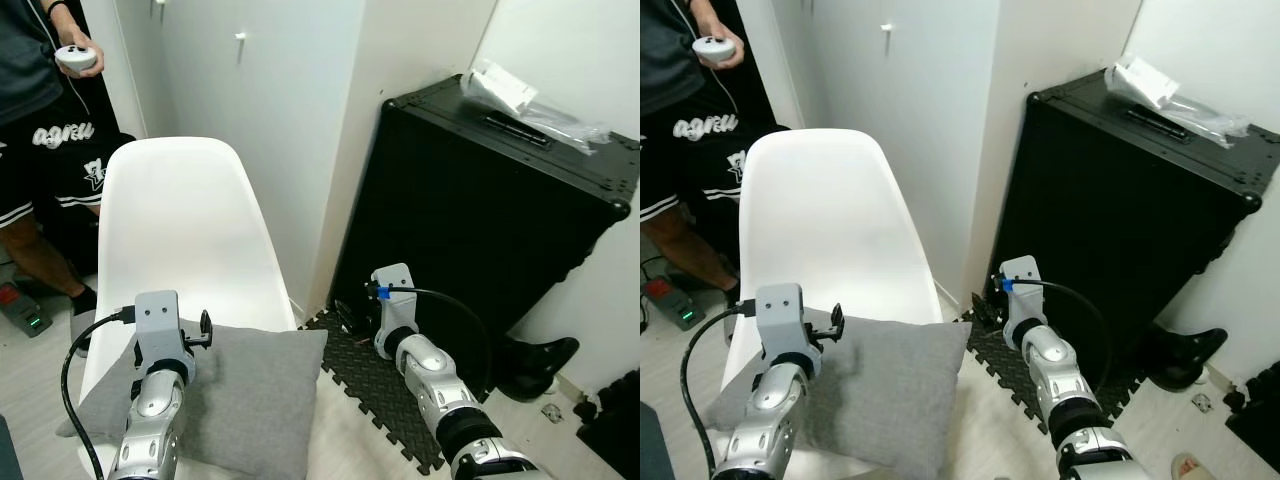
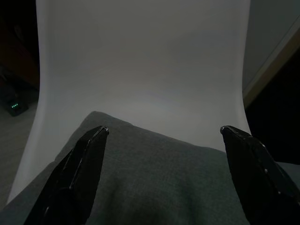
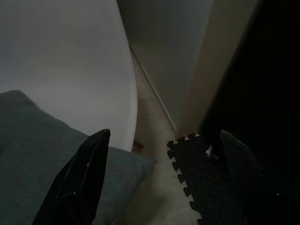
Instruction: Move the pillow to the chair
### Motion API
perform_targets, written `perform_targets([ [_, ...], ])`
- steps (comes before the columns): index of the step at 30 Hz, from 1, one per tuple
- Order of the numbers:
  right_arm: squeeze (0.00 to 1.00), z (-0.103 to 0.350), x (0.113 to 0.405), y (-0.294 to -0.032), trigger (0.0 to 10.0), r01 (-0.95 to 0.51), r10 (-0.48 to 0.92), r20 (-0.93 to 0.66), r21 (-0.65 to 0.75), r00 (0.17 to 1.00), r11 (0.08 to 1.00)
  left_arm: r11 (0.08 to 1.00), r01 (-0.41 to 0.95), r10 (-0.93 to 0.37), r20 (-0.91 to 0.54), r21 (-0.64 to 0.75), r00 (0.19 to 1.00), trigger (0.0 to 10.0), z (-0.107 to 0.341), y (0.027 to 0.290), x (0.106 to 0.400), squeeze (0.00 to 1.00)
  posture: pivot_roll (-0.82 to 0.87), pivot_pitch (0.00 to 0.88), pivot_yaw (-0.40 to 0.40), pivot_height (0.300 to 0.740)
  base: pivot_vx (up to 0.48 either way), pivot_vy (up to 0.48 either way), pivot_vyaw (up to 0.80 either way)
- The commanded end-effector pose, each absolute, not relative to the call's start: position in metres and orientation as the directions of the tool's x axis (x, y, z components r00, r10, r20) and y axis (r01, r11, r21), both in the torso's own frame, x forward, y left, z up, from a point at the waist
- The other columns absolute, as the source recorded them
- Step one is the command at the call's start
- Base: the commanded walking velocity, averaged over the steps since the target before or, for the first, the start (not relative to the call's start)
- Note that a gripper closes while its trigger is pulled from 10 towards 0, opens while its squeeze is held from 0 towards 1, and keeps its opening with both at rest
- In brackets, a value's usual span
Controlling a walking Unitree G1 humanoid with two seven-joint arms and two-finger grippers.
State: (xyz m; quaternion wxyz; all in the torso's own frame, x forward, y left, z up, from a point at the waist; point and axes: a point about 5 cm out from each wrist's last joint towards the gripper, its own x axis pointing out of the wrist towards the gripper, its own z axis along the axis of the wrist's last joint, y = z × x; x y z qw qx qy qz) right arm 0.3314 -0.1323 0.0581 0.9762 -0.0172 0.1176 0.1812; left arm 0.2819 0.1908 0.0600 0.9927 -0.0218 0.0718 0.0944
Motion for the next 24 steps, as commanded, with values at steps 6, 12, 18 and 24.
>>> perform_targets([
  [6,0.0,0.0538,0.3295,-0.1343,10.0,-0.348,0.341,-0.256,0.018,0.905,0.937,0.98,-0.2,0.195,-0.166,-0.01,0.967,10.0,0.0562,0.1939,0.2785,0.0,0.05,0.07,-0.127,0.706,0.0,0.0,0.0],
  [12,0.0,0.054,0.3295,-0.1335,10.0,-0.352,0.345,-0.255,0.02,0.903,0.936,0.979,-0.203,0.198,-0.167,-0.011,0.966,10.0,0.0561,0.1948,0.2781,0.0,0.05,0.072,-0.128,0.74,0.0,0.0,0.0],
  [18,0.0,0.0546,0.3299,-0.1338,10.0,-0.353,0.346,-0.254,0.02,0.903,0.935,0.979,-0.203,0.199,-0.167,-0.011,0.966,10.0,0.0564,0.1951,0.2787,0.0,0.05,0.075,-0.129,0.74,0.0,0.0,0.0],
  [24,0.0,0.0477,0.3274,-0.134,10.0,-0.345,0.34,-0.285,0.034,0.896,0.938,0.981,-0.196,0.19,-0.195,-0.01,0.962,10.0,0.0509,0.1949,0.2785,0.0,0.05,0.077,-0.13,0.74,0.0,0.0,0.0],
])
